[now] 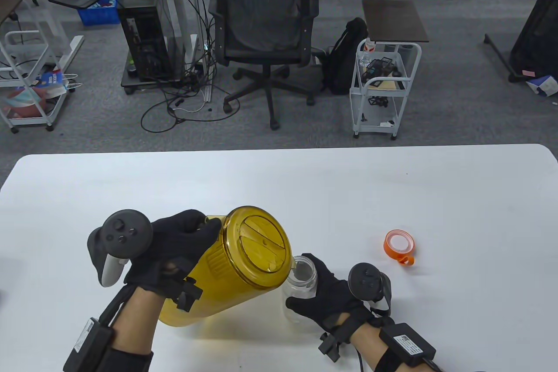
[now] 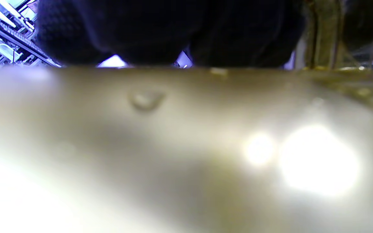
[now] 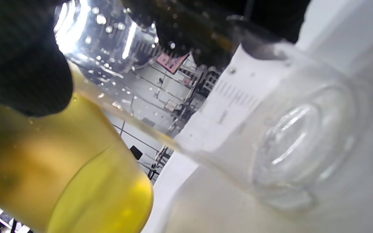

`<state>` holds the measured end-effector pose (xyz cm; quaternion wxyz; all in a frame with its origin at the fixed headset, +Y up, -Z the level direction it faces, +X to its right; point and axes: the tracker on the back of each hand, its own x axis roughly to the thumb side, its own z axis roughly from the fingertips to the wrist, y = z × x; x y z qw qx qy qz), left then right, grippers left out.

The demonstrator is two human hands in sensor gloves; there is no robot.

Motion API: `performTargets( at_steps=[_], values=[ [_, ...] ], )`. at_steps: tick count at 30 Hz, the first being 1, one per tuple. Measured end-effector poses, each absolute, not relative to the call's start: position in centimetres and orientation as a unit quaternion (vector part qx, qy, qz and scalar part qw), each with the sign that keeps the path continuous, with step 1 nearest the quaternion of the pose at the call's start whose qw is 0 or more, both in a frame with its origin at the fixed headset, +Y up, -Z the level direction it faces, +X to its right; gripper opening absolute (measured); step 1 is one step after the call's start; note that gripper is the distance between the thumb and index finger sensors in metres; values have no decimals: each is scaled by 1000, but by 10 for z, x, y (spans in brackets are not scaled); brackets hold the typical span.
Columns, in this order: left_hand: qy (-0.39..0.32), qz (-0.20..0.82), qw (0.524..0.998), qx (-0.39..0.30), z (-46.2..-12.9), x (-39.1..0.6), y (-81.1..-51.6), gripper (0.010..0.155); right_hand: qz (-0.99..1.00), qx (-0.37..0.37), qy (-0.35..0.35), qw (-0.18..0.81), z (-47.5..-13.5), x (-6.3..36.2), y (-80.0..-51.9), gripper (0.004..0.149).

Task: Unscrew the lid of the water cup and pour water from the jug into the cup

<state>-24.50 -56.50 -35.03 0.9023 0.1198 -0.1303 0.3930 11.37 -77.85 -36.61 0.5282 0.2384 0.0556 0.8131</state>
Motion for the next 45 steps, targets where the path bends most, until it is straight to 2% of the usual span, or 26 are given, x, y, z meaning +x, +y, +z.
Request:
performTargets(
  at_steps=[18, 45],
  values=[
    [-142, 299, 937, 112, -353, -217, -536, 64, 814, 239, 57, 526, -366, 113, -778, 107],
    [-158, 212, 958, 108, -355, -184, -509, 65, 818, 237, 51, 521, -366, 114, -778, 107]
  ],
)
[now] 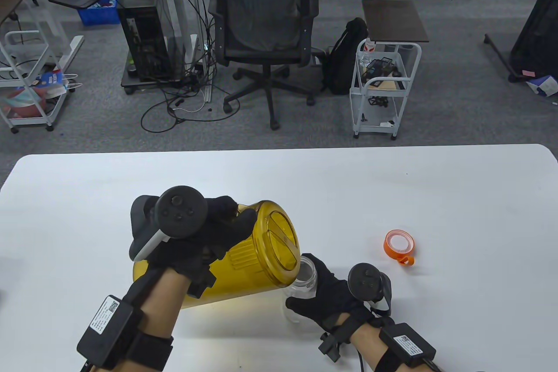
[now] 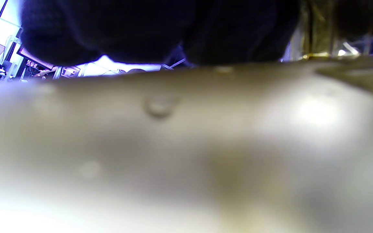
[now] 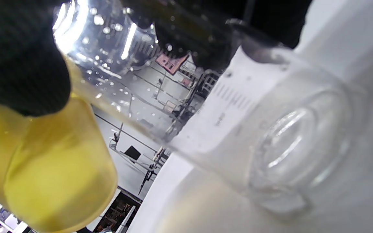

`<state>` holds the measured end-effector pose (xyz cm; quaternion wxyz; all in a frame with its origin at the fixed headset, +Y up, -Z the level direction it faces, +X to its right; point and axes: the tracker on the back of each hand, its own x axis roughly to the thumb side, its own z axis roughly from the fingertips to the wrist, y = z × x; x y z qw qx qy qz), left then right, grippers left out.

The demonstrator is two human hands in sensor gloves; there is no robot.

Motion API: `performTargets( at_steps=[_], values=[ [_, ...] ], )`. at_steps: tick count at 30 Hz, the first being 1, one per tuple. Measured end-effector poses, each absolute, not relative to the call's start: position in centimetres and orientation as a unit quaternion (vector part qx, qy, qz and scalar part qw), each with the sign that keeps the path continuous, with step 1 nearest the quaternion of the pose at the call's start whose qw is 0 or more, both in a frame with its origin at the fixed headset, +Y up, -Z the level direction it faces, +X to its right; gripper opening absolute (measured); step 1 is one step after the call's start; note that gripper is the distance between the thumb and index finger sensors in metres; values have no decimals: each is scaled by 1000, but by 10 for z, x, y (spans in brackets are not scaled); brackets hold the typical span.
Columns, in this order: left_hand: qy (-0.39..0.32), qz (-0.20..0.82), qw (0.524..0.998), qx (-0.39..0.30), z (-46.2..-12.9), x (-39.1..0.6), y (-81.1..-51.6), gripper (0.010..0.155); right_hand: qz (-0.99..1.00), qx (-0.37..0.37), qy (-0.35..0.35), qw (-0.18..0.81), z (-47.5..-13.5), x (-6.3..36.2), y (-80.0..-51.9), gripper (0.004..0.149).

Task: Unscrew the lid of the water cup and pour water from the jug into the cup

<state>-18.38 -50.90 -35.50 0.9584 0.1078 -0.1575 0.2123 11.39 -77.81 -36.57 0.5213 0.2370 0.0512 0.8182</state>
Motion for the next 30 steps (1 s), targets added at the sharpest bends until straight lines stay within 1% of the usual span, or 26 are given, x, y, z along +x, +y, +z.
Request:
performTargets(
  at_steps=[12, 30],
  values=[
    [-169, 182, 963, 108, -351, -172, -500, 65, 819, 237, 51, 521, -366, 114, -778, 107],
    [-176, 155, 966, 110, -347, -160, -494, 65, 821, 237, 50, 518, -366, 114, -779, 107]
  ],
)
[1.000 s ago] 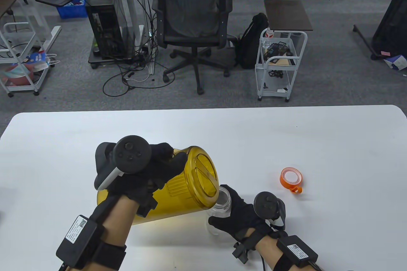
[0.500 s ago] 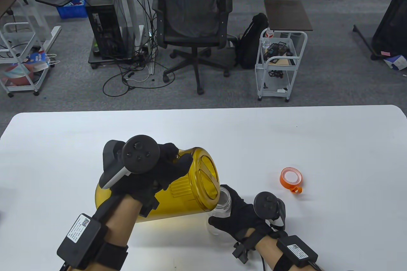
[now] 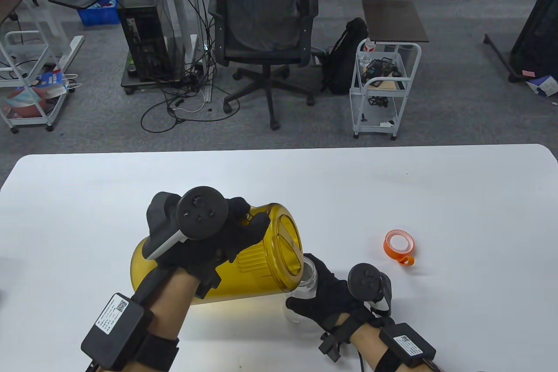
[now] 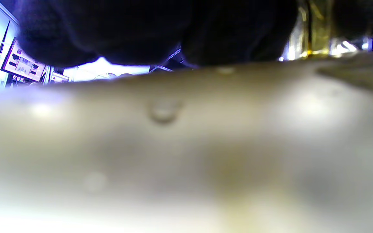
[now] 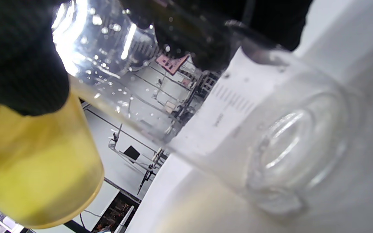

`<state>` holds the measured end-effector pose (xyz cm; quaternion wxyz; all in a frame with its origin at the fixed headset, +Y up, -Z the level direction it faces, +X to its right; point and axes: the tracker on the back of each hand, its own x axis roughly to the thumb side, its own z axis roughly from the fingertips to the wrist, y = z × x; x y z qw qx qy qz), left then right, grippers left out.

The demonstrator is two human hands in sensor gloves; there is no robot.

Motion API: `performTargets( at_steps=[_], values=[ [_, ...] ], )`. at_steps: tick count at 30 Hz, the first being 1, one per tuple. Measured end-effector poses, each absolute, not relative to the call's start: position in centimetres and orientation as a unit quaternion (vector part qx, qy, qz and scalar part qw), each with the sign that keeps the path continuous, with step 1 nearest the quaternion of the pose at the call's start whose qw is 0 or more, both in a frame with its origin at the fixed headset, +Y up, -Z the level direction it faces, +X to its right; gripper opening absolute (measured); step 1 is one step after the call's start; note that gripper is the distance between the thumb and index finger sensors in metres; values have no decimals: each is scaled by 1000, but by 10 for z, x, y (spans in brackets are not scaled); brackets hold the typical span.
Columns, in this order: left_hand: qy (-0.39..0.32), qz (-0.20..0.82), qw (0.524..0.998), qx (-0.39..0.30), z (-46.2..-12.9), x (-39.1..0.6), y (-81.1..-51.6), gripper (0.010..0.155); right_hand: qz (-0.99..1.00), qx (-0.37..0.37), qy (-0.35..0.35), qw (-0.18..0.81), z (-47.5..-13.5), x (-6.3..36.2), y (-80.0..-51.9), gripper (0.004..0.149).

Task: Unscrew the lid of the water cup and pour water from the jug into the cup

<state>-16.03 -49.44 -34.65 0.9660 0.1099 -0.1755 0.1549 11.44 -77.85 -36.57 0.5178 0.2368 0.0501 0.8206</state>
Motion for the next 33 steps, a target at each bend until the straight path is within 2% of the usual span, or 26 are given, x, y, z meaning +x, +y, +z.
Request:
performTargets(
  at_steps=[33],
  values=[
    [-184, 118, 970, 108, -345, -141, -485, 65, 823, 237, 49, 514, -366, 115, -779, 107]
  ],
)
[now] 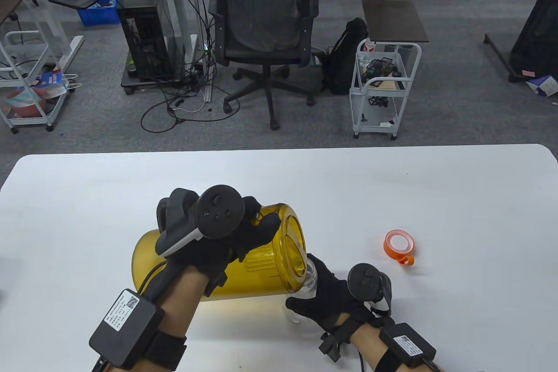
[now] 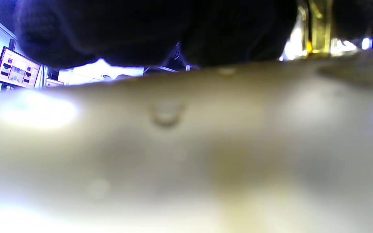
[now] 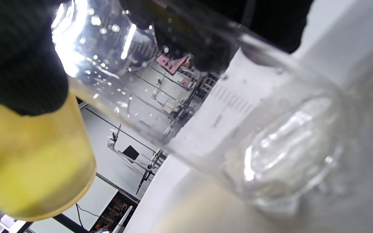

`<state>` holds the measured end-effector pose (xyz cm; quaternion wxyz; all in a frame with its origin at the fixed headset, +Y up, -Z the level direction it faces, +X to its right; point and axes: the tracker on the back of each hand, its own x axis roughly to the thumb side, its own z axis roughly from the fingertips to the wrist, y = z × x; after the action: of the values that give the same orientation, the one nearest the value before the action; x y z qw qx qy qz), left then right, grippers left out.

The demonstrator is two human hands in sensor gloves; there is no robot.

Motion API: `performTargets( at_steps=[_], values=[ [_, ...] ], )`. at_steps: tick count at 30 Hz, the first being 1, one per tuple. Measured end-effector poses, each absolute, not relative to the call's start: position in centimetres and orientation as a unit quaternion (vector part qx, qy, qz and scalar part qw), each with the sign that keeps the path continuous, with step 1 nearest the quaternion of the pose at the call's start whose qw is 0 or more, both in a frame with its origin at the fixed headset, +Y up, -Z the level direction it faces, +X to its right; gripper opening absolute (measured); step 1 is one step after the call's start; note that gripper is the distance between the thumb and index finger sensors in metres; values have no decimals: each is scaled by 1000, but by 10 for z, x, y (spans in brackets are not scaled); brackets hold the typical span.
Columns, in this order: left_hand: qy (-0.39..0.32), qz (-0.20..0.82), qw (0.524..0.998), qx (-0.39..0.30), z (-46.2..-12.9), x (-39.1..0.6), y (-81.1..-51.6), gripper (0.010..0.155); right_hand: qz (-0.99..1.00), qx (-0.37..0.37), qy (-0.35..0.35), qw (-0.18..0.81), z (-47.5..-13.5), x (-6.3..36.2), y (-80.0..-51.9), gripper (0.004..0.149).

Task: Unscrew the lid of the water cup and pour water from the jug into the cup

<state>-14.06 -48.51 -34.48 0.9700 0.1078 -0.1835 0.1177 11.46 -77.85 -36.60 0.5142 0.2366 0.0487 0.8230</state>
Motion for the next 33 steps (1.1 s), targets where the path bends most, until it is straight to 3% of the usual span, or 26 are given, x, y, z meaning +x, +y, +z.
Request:
performTargets(
  at_steps=[33],
  values=[
    [-186, 103, 970, 116, -343, -139, -485, 65, 823, 235, 49, 514, -366, 115, -779, 107]
  ],
)
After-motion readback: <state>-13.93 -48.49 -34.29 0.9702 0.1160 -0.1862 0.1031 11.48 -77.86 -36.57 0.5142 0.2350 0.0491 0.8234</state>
